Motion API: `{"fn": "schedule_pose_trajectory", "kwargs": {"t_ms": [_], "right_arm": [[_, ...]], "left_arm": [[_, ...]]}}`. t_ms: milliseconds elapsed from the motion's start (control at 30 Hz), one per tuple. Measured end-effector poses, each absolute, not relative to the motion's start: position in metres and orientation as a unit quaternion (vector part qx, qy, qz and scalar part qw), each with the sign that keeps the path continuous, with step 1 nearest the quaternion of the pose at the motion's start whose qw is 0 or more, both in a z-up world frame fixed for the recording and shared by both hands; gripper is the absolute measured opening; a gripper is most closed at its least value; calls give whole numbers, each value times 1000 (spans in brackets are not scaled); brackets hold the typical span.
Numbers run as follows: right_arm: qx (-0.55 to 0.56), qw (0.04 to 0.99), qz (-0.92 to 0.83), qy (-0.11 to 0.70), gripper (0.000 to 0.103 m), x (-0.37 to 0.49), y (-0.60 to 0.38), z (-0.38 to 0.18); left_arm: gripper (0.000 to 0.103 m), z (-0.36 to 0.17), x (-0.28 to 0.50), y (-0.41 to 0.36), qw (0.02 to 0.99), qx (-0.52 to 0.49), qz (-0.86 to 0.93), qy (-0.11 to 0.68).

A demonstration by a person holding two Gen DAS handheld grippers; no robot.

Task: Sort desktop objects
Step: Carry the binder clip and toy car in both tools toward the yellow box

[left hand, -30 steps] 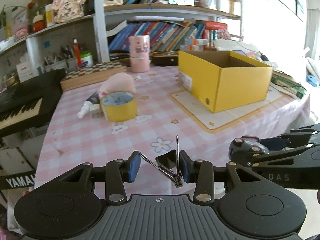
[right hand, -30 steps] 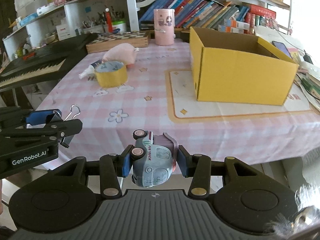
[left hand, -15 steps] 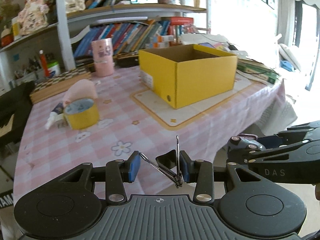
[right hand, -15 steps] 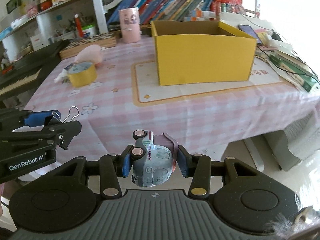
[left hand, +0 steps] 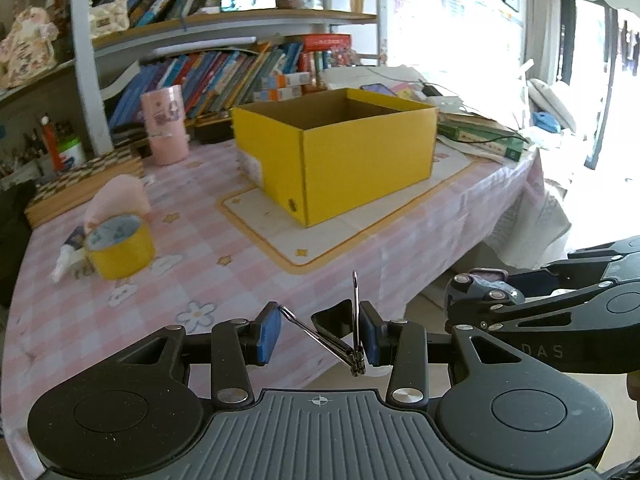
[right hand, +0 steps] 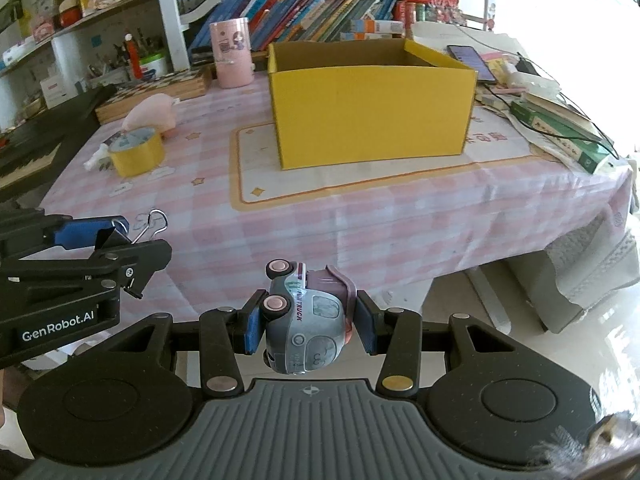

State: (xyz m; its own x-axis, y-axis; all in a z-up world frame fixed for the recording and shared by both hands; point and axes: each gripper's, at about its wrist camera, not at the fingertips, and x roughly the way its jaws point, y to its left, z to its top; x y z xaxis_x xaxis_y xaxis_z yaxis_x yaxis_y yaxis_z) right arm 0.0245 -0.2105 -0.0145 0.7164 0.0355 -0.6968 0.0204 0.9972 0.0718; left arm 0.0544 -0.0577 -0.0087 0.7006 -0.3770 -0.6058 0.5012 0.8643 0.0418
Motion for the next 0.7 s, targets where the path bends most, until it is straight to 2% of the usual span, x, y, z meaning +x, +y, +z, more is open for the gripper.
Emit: {"fn": "schedule_pose_trajectory", "kwargs": {"t_ms": [700], "right_arm": [[48, 924, -21, 379, 43, 32, -254, -15]], "left_arm": [[40, -10, 67, -102, 906, 116, -273, 301]]}}
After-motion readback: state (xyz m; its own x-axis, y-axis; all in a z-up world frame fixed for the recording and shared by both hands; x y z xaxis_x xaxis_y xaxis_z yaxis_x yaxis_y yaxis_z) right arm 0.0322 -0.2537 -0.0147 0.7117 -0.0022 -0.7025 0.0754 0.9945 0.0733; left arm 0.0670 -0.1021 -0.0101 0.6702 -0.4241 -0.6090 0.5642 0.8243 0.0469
